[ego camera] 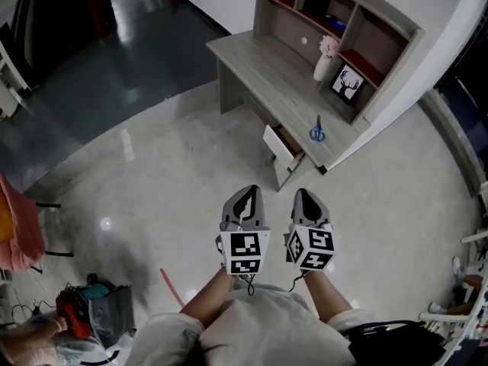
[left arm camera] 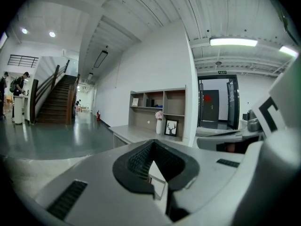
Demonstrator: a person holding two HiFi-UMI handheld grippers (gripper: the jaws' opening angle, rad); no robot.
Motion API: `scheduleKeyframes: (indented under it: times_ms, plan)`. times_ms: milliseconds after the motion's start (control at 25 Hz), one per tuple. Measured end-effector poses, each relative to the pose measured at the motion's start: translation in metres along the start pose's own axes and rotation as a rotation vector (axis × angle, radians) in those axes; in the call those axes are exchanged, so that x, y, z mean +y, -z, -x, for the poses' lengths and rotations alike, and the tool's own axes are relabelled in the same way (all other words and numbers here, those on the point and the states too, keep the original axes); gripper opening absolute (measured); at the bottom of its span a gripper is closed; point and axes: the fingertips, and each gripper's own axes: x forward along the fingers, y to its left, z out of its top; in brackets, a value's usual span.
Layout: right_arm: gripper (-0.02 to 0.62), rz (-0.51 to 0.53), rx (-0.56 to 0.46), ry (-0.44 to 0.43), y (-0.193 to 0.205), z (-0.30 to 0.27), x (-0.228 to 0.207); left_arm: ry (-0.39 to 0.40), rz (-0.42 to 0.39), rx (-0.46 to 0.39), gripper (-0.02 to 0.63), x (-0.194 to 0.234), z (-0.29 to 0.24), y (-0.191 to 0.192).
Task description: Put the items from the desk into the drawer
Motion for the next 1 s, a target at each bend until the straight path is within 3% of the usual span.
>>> scheduleKeyframes:
  times_ms: [240,760,1000]
  plan:
    - [-0.002,-0.006,0.015,-0.011,0.001,-0.015,-0.007,-0.006,-0.016,0.023,-0.003,0.004,-0.017,0.002]
    - [-0.002,-0.04,0.042,0.05,0.011,-0.058,-0.032,0.034,-0.013,0.048,-0.003,0.014,-0.073,0.011]
    - [-0.002,-0.048,0.029,0.082,-0.004,-0.092,-0.036,0.059,-0.013,0.035,-0.003,0.034,-0.113,-0.004]
